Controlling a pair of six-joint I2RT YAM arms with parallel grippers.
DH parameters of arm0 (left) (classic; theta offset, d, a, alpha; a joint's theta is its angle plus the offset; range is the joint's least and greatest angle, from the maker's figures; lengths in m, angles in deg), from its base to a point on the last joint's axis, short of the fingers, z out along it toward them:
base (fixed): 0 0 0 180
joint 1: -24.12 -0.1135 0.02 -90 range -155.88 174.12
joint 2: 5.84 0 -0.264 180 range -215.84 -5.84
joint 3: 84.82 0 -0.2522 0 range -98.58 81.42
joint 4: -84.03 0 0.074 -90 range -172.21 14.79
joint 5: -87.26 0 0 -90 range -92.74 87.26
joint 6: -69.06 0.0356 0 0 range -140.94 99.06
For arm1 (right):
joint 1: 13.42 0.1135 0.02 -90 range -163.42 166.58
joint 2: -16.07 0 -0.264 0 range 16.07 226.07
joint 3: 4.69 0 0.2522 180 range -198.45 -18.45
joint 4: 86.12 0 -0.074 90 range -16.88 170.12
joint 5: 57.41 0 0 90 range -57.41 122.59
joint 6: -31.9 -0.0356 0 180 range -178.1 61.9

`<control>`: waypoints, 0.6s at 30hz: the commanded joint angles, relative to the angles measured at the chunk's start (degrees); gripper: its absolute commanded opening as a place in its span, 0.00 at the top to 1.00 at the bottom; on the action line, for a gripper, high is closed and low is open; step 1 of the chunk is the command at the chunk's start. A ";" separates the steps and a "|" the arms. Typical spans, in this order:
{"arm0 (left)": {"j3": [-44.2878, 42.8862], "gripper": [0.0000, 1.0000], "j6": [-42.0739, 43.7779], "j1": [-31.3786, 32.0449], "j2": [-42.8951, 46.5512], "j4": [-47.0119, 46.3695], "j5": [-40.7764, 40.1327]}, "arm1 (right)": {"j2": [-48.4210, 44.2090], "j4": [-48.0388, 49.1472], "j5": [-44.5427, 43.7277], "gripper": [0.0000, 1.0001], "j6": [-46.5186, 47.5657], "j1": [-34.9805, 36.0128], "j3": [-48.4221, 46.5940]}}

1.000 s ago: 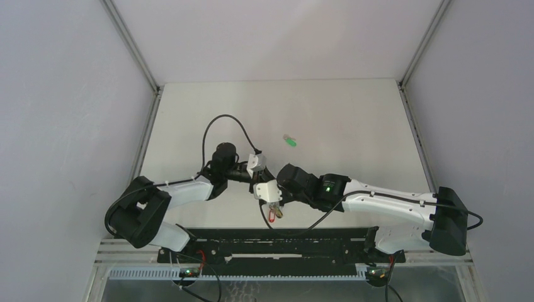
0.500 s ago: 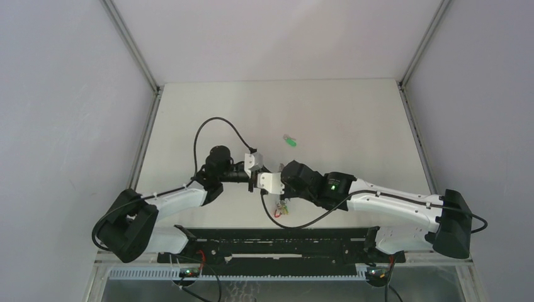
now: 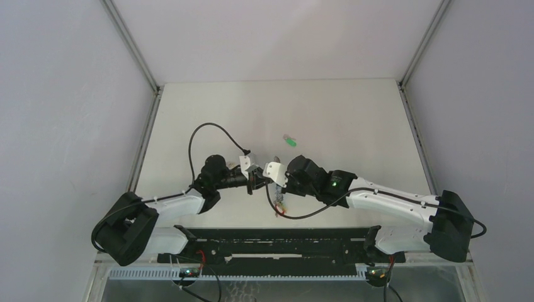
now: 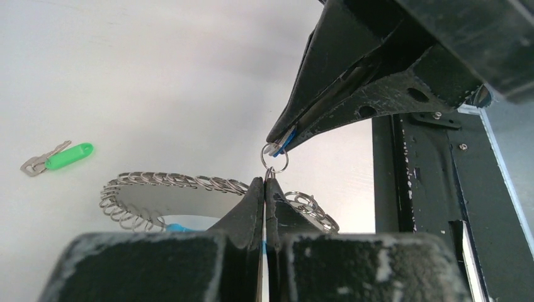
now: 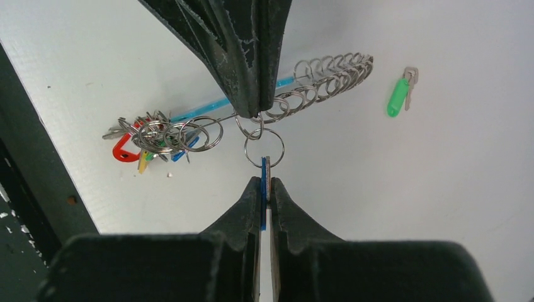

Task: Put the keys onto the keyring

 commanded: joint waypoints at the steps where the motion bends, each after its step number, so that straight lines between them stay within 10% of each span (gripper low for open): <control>1: 1.86 1.00 -2.41 -0.54 0.92 -5.37 -4.74 | -0.45 -1.33 -1.04 1.00 -2.88 -1.57 1.22; 18: 4.67 1.00 -5.93 0.02 -1.38 -13.35 -6.73 | -0.03 -1.51 -3.13 1.00 -0.22 -0.53 -1.70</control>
